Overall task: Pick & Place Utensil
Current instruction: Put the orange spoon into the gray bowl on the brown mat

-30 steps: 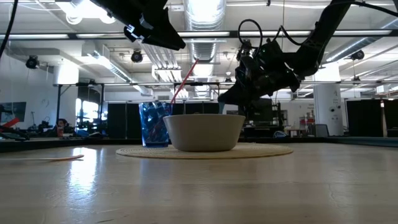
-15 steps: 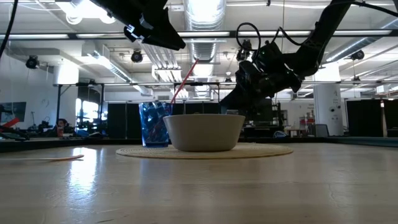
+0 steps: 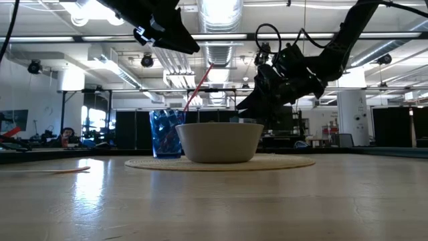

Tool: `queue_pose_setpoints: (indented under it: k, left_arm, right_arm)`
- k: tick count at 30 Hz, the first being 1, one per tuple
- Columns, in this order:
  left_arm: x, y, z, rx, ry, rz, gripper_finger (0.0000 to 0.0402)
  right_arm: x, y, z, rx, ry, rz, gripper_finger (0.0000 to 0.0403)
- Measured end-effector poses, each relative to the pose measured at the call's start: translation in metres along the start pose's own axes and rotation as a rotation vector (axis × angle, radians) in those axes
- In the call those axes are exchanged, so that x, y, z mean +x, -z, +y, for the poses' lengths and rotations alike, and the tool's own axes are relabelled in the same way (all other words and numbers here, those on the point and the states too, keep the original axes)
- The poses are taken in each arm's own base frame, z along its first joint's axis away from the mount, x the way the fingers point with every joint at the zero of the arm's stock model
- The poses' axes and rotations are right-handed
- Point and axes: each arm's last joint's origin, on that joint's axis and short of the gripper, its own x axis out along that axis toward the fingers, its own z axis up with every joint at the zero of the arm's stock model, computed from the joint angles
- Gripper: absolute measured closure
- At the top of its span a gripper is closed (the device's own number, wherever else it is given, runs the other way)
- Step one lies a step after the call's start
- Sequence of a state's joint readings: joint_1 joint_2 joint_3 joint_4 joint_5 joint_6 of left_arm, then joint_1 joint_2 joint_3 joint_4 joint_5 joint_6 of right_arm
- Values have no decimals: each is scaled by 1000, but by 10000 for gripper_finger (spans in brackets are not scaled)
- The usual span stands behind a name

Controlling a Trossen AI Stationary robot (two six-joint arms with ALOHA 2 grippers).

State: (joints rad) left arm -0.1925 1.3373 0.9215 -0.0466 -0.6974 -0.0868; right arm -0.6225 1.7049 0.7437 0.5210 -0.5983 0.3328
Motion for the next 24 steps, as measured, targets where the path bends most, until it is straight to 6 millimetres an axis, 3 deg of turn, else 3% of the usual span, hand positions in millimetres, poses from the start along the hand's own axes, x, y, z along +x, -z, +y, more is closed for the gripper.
queue_pose_setpoints:
  k: [12,18,24]
  left_arm:
    - [0,1,0,-11,-1,10,250]
    - [-2,3,-3,12,25,37,250]
    - [-14,-6,-6,31,111,147,250]
  right_arm:
    - [-19,-9,5,13,32,21,242]
    - [-40,-20,24,-82,29,19,251]
    - [-64,-24,56,-229,2,45,261]
